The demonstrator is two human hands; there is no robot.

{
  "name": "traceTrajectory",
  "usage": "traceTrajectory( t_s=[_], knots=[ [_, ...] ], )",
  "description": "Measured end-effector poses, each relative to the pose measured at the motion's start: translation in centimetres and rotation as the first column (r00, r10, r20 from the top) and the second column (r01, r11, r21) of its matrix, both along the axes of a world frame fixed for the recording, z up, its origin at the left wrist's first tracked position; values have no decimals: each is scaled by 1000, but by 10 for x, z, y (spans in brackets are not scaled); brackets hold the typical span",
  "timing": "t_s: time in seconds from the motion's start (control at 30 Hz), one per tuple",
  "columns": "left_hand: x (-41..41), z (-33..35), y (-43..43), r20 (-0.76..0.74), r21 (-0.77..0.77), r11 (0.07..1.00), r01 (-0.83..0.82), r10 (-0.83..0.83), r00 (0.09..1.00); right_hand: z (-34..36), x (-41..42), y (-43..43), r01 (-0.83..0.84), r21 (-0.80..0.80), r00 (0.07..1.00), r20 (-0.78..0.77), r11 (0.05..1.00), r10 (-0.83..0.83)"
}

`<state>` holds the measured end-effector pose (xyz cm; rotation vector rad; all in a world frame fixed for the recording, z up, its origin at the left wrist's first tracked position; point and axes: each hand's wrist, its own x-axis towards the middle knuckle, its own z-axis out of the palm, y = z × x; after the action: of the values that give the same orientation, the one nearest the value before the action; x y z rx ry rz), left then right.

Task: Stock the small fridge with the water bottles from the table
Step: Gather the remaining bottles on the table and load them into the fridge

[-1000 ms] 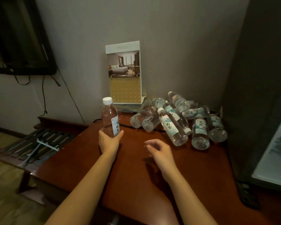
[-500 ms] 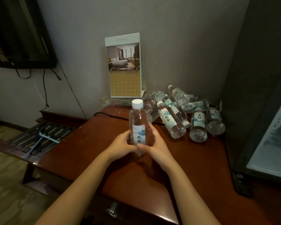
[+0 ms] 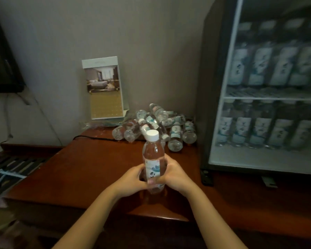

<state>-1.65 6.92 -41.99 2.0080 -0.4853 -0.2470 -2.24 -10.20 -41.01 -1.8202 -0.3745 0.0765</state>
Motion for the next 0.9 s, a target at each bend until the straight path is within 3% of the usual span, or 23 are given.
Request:
traceTrajectory(
  t_s=[0.23,0.5,0.77,0.9],
  knots=[
    [-30,14,-117,69,-29,960,279,-277,958,17,-79,-111,294,-58,956,19,954,-293],
    [-81,80,-265,223,-138,765,630,-595,772,98,-183,-221,635,-2,752,228,772,-618],
    [-122,162,-343,487,-261,569,780,-620,616,194,-249,-262,813,-73,511,563,577,-650],
    [-136,203,-364,557,-320,481,816,-602,573,235,-265,-276,838,-70,454,638,540,-622]
  ],
)
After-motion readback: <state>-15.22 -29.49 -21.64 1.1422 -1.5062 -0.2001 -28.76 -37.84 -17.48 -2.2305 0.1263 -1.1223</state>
